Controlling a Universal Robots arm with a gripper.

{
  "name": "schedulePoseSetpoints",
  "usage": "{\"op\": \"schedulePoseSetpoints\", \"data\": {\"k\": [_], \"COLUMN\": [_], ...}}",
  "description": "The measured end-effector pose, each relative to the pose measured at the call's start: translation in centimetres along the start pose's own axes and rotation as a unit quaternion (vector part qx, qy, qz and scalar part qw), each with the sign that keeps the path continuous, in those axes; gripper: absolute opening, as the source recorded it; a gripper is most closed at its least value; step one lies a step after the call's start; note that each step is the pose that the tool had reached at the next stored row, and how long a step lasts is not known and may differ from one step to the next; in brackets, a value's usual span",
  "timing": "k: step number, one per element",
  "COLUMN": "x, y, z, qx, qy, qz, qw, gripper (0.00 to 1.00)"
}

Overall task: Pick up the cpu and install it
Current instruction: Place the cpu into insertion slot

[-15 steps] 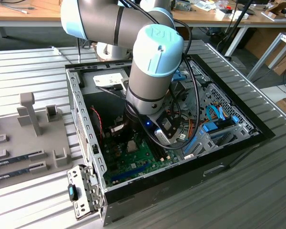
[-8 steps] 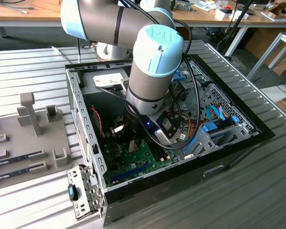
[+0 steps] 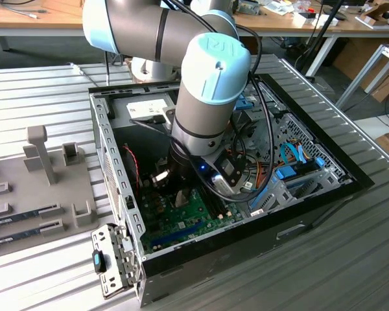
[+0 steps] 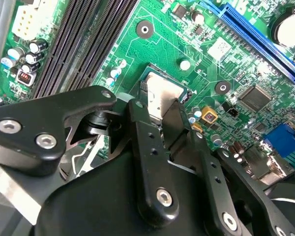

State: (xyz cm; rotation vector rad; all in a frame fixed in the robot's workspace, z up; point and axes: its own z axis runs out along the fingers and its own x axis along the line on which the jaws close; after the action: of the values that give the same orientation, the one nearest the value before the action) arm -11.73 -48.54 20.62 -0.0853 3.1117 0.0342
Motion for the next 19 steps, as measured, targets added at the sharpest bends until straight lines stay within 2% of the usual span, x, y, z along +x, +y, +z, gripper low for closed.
{"op": "schedulePoseSetpoints", "data": {"k": [4,7,8,9,13,15,19], "x": [-0.01,-0.01,-0.01,-0.01,-0.01,-0.03,-0.05], "y": [0.16,0.23,0.24,0.24,0.23,0.21,0.19], "z": [-0.01,0.02,0.01,0.01,0.00,-0.86,-0.91], "qx": [0.0000,-0.0002,-0.0002,-0.0001,-0.0001,0.0001,0.0003], "qy": [0.0001,-0.0001,0.0000,0.0000,0.0000,-0.0004,-0.0002], "qz": [0.000,0.000,0.000,0.000,-0.001,-0.001,-0.001], "qw": [1.00000,1.00000,1.00000,1.00000,1.00000,1.00000,1.00000], "gripper": [0.39,0.19,0.19,0.13,0.13,0.13,0.13]}}
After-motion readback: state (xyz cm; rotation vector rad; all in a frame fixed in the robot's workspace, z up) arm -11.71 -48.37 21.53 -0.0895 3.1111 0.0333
